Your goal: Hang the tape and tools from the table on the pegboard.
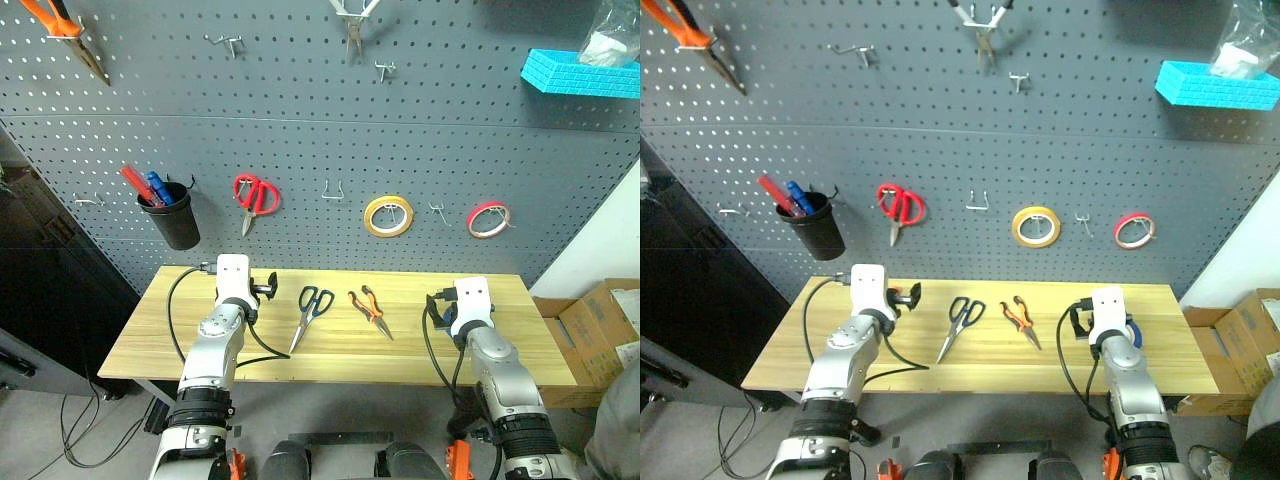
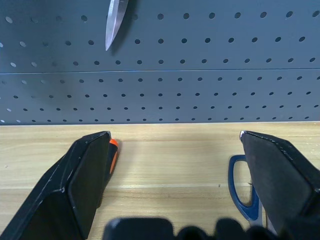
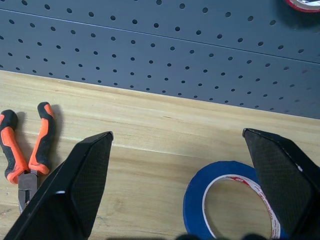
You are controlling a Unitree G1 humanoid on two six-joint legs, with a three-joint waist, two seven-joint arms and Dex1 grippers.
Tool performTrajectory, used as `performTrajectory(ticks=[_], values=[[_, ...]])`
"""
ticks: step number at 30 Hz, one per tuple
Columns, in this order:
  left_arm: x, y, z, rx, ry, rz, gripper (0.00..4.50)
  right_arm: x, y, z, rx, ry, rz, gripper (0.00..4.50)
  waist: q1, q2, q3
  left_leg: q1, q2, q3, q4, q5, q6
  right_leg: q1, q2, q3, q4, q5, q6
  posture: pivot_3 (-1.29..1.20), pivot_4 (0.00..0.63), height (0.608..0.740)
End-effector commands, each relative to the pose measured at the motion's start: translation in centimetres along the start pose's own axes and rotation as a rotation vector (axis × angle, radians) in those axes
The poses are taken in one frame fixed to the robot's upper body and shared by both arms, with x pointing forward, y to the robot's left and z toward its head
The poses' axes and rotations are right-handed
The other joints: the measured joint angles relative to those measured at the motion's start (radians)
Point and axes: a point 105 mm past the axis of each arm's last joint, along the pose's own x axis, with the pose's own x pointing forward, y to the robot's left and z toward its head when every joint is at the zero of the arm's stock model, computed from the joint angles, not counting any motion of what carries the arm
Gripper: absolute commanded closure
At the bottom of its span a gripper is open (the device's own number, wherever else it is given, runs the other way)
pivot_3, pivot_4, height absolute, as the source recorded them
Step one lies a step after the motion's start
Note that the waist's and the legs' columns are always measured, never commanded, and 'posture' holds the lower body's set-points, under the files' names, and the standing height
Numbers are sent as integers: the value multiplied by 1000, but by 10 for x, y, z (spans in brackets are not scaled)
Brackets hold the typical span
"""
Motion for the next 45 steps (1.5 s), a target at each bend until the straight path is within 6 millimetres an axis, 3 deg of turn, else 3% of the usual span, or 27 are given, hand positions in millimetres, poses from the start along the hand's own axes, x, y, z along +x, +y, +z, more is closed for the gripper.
performTrajectory(ticks=[1,21,25,29,35,40,45], values=[[-1,0,24,-4,-87,-4,46,-1,-4,20,2,-68,-7,0,0,0,0,0,0,0,0,0,0,0,0,0,0,0,0,86,0,740],[-2,1,24,-22,-89,5,46,-2,-4,18,1,-61,-6,0,0,0,0,0,0,0,0,1,1,0,0,0,0,0,0,83,0,740],[-1,-7,27,-20,-94,-44,46,-5,-4,17,8,-49,6,0,0,0,0,0,0,0,0,0,1,0,0,0,0,0,0,78,1,740],[-1,-43,51,41,-167,-247,46,-6,-5,13,37,-8,42,0,2,0,1,0,0,0,0,0,0,0,0,0,0,0,0,82,24,740],[-15,-124,77,-15,-162,-653,46,-6,-2,6,-31,92,172,0,4,5,16,0,0,1,1,-1,-1,0,-1,0,0,0,0,72,78,740],[-46,-188,70,-78,-77,-987,46,5,-20,2,-89,157,169,0,-8,7,49,-1,-1,2,2,1,4,0,-2,0,0,0,0,39,134,740],[-64,-217,49,-97,45,-1141,46,16,-30,-1,-80,218,184,0,-28,7,84,-4,0,3,2,0,9,-2,-1,1,1,-3,3,23,165,740]])
